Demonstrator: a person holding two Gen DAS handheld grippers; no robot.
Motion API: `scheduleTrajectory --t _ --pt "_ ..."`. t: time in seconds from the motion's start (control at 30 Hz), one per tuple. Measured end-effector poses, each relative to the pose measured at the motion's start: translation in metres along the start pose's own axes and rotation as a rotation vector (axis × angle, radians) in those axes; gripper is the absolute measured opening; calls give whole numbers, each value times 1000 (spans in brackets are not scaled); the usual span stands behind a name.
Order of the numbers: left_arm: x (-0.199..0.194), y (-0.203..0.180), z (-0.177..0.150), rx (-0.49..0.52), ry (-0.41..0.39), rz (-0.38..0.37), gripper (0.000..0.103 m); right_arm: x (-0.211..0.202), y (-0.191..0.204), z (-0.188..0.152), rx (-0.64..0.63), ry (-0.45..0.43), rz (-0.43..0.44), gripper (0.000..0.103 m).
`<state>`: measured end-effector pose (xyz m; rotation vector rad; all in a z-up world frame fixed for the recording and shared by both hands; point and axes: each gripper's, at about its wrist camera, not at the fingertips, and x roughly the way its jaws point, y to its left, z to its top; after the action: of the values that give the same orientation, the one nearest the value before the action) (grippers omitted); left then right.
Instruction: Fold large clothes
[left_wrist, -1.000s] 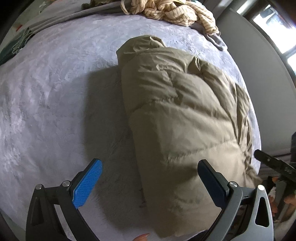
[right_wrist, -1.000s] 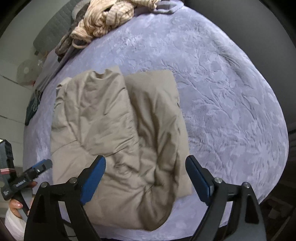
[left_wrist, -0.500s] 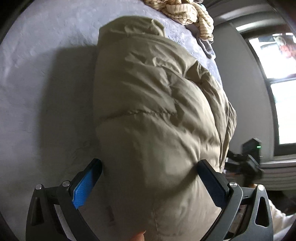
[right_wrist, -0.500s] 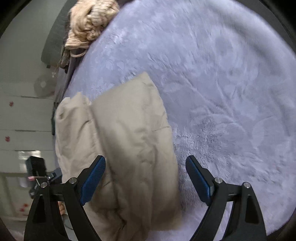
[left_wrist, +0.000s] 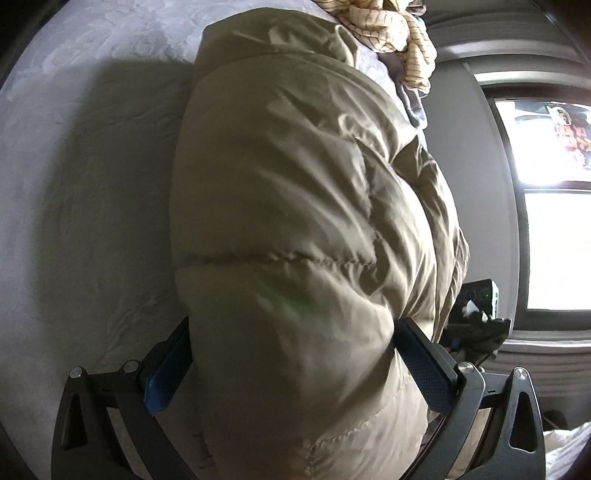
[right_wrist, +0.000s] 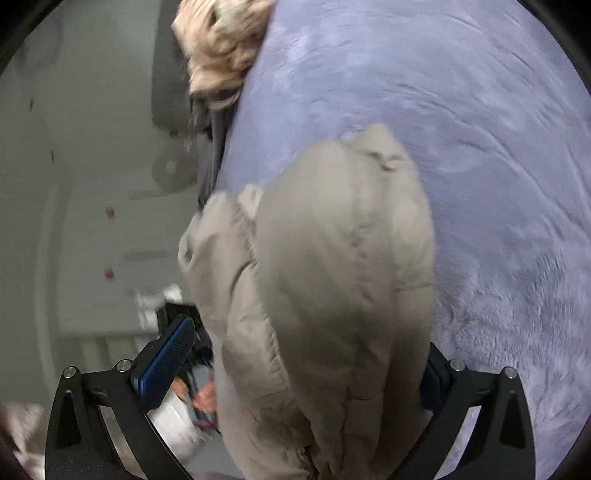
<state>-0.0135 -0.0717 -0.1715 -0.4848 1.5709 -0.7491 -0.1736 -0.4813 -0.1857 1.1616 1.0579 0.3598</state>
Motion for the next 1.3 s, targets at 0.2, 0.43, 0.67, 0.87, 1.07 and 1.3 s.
scheduleTrajectory --t 0.2,0.43,0.67,0.87,1.07,1.3 --pt "22 0 14 10 23 15 103 43 12 11 -129 165 -212 103" --pt "46 5 24 -46 61 -66 103 69 -3 18 -72 207 -210 103" --pt "35 -13 27 26 31 -42 85 67 1 19 14 148 -239 89" --pt "2 -27 32 112 33 -71 72 57 42 6 -20 46 -280 43" --pt "-55 -30 71 176 -66 -83 72 78 104 12 -86 -8 -249 41" --pt "-109 5 142 171 -194 -12 72 156 153 61 -171 8 -216 41"
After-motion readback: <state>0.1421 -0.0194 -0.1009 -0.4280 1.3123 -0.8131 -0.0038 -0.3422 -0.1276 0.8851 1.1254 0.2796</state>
